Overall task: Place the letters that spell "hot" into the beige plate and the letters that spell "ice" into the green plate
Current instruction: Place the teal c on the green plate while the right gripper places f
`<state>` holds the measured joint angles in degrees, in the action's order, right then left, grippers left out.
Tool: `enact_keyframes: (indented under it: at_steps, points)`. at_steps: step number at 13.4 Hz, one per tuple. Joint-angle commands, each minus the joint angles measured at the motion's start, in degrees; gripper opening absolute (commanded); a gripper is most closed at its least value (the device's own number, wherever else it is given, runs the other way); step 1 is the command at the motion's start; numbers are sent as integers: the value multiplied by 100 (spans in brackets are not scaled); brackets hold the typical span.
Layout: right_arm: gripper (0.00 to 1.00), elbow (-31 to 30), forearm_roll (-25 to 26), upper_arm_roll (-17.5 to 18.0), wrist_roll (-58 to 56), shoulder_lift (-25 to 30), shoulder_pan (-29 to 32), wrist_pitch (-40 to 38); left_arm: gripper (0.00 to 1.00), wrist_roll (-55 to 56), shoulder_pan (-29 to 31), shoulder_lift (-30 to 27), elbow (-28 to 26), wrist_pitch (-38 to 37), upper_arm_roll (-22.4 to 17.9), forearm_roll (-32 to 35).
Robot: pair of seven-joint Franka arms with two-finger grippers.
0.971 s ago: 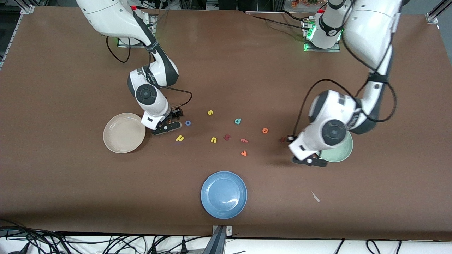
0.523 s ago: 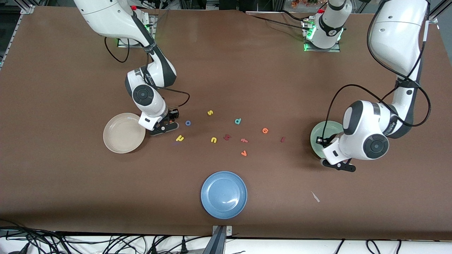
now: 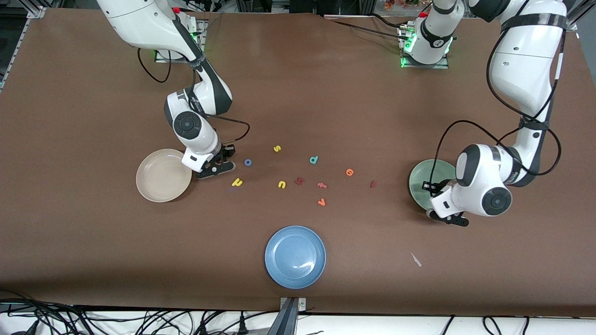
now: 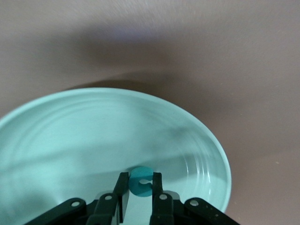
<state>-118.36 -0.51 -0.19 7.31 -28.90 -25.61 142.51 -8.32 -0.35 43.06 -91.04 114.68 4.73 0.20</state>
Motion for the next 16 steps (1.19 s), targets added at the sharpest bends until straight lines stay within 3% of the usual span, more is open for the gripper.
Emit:
enact_keyframes:
  at_steps: [1,3,5,7,13,16]
  points:
    - [15,-170,-133,46,-80,139,21,76,19,-82,44,-166,-309,134,37,130]
    - [11,-144,-133,55,-54,139,21,67,100,-82,35,-193,-301,108,37,130]
    - [7,57,-133,55,-98,262,38,-169,100,-73,-26,-376,-283,-32,46,130]
    - [6,557,-133,-59,-255,332,38,-1027,100,6,-79,-614,-239,-331,212,121]
    - [7,577,-142,-1078,-1985,587,38,-1304,99,94,-464,-773,-265,18,740,121]
    - [7,332,-194,-1360,-2722,535,73,-727,76,94,-843,-712,-274,125,732,121]
